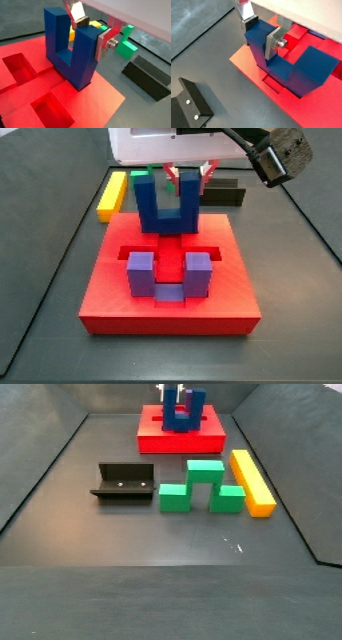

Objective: Pick up the blue object. Move up. Place the blue object on the fixture. Regrasp the blue object. Move to above the board. Insert the blue object.
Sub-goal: Insert the blue object.

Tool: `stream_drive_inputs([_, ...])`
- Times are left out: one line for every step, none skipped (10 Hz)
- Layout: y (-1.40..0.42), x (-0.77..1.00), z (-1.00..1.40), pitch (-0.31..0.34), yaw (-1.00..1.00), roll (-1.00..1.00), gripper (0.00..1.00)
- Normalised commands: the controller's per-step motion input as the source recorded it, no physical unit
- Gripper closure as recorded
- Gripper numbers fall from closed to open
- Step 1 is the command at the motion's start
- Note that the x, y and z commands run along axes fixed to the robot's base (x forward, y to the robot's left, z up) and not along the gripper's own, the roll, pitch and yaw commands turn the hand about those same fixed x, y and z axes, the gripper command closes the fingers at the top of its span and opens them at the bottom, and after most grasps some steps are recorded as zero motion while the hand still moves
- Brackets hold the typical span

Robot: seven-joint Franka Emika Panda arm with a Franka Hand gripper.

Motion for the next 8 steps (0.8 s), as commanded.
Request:
stream_drive_inputs([-0.15, 0.1, -0.48, 0.0, -0.05, 0.2, 1.0])
stream_drive_inputs([-0.14, 0.11, -0.6, 0.0, -0.03, 0.2, 1.0])
stream_drive_inputs([-0.08, 0.0, -0.74, -0.04, 0.0, 0.16, 1.0])
stream_drive_inputs([0.0, 0.03, -0.81, -0.053, 0.0, 0.08, 1.0])
stream_drive_inputs([0.0, 0.09, -0.88, -0.041, 0.0, 0.03, 1.0])
stream_drive_inputs([0.0, 0.14, -0.87, -0.016, 0.0, 0.0, 1.0])
stream_drive_inputs([0.0, 0.17, -0.83, -0.016, 0.0, -0.01, 1.0])
stream_drive_inputs([0.0, 0.26, -0.54, 0.0, -0.04, 0.0, 1.0])
